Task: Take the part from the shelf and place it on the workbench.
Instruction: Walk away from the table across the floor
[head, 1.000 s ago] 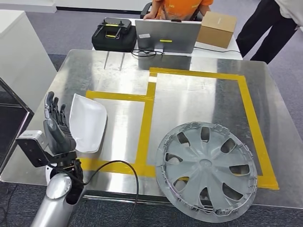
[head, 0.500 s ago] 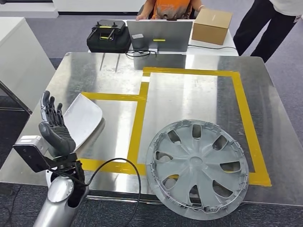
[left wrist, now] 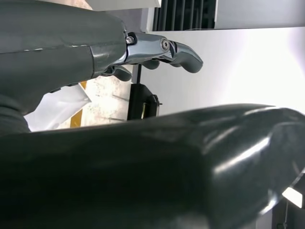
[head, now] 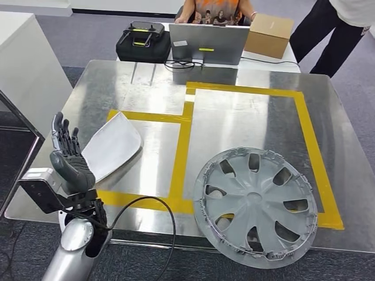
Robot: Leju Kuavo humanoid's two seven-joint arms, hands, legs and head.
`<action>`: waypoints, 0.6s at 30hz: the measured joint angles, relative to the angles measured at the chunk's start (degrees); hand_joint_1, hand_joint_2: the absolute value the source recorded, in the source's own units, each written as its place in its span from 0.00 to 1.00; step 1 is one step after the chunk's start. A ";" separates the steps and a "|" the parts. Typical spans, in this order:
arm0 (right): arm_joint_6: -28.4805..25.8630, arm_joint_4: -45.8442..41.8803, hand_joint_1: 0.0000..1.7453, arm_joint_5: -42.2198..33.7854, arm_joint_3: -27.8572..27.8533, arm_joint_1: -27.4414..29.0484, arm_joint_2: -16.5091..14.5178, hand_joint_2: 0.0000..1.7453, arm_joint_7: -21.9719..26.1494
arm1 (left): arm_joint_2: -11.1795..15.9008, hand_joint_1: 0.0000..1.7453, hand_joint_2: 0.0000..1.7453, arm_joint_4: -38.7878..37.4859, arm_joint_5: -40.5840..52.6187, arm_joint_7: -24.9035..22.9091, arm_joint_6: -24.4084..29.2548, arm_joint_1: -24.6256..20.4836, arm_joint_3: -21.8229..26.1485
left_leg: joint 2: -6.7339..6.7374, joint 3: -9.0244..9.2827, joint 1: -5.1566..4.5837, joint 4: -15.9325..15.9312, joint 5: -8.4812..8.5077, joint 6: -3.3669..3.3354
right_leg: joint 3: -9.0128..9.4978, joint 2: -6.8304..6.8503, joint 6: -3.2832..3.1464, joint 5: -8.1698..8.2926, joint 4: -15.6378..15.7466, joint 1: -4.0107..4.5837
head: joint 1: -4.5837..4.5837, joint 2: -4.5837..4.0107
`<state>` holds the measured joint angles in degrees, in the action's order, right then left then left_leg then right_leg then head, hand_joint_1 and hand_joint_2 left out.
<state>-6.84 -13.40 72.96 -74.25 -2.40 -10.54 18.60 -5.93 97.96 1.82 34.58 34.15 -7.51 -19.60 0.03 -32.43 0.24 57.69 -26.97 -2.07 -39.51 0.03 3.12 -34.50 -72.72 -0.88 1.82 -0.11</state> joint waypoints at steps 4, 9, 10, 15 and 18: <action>-0.14 -0.04 0.00 0.09 -0.01 -0.21 0.00 0.00 0.06 | 0.19 0.00 0.00 0.04 -0.15 0.13 0.74 -0.03 -0.03 | -0.06 -0.31 -0.21 0.54 0.09 0.48 | 7.39 -0.04 -0.64 5.52 13.83 0.08 | -0.03 0.00; -0.28 -0.04 0.00 0.19 -0.02 -0.11 -0.10 0.00 0.20 | 0.61 0.00 0.00 0.17 -0.30 0.33 1.26 -0.07 -0.14 | -0.13 -1.25 -0.26 1.88 -0.76 1.95 | 7.52 0.04 -2.26 6.48 15.21 0.00 | -0.17 0.00; -0.30 -0.04 0.00 0.20 -0.02 -0.15 -0.14 0.00 0.20 | 0.74 0.00 0.00 0.19 -0.30 0.37 1.30 -0.07 -0.14 | -0.15 -1.96 -0.19 3.90 -2.50 2.22 | 7.28 0.14 -2.70 6.81 15.34 -0.10 | -0.29 0.00; -0.32 -0.04 0.00 0.23 -0.02 -0.24 -0.17 0.00 0.20 | 1.23 0.00 0.00 0.20 -0.31 0.44 1.55 0.13 -0.14 | -0.15 -4.65 0.07 15.70 -9.31 2.81 | 5.05 0.25 -3.11 8.31 15.06 0.11 | -0.50 0.00; -0.31 -0.04 0.00 0.28 -0.02 -0.25 -0.24 0.00 0.20 | 1.30 0.00 0.00 0.24 -0.30 0.46 1.60 0.03 -0.21 | -0.15 2.27 -0.06 4.62 -5.20 2.10 | 3.97 0.18 -2.67 9.27 14.85 0.29 | -0.50 0.00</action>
<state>-7.15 -13.44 73.24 -74.27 -2.66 -10.78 18.80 -4.63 98.20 1.52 35.04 35.75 -7.48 -19.81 -0.11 -30.16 0.17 62.31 -32.17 0.04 -35.54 0.21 0.45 -25.23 -57.88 -0.59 1.32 -0.11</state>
